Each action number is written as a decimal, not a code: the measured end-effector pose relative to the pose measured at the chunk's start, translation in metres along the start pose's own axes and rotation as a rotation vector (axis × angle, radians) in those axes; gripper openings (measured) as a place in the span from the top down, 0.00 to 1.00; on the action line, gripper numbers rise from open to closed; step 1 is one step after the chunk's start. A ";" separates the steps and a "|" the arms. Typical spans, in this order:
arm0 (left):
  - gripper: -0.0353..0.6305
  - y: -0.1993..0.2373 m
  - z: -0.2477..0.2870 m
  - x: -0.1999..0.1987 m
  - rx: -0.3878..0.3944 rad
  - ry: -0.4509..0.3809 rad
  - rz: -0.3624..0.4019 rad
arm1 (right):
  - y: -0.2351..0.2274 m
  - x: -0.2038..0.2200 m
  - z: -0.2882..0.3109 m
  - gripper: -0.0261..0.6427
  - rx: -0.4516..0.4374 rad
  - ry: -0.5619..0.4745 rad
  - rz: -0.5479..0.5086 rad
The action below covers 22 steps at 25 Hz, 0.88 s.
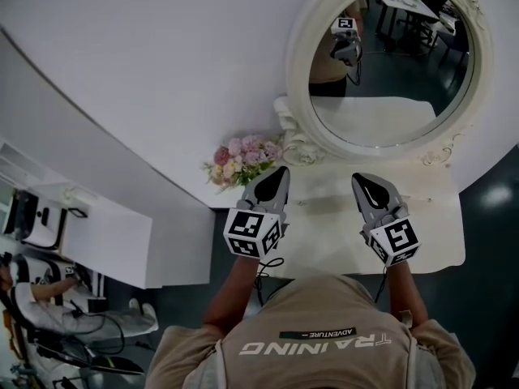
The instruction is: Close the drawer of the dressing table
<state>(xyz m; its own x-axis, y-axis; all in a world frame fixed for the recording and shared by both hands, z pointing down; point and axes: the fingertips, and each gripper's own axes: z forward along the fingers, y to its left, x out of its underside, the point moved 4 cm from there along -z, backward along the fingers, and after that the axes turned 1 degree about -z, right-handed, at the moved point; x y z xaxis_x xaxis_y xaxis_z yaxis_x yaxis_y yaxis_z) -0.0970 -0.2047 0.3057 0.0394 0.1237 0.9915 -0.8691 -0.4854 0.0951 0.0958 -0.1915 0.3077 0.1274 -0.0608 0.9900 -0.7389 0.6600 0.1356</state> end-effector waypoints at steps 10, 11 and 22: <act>0.92 0.002 -0.001 -0.007 -0.016 -0.021 0.010 | -0.008 -0.001 0.001 0.96 0.029 -0.019 0.030; 0.92 0.003 0.000 -0.006 -0.018 -0.019 0.009 | -0.009 -0.001 0.001 0.96 0.034 -0.020 0.035; 0.92 0.000 -0.001 0.017 -0.011 0.027 -0.041 | -0.009 0.017 0.003 0.96 0.030 0.020 0.077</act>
<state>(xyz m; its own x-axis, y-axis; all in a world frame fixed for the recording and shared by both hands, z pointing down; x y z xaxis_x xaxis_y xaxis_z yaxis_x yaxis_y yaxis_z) -0.0968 -0.2019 0.3230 0.0619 0.1661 0.9842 -0.8726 -0.4697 0.1341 0.1024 -0.2012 0.3239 0.0823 0.0043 0.9966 -0.7664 0.6395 0.0606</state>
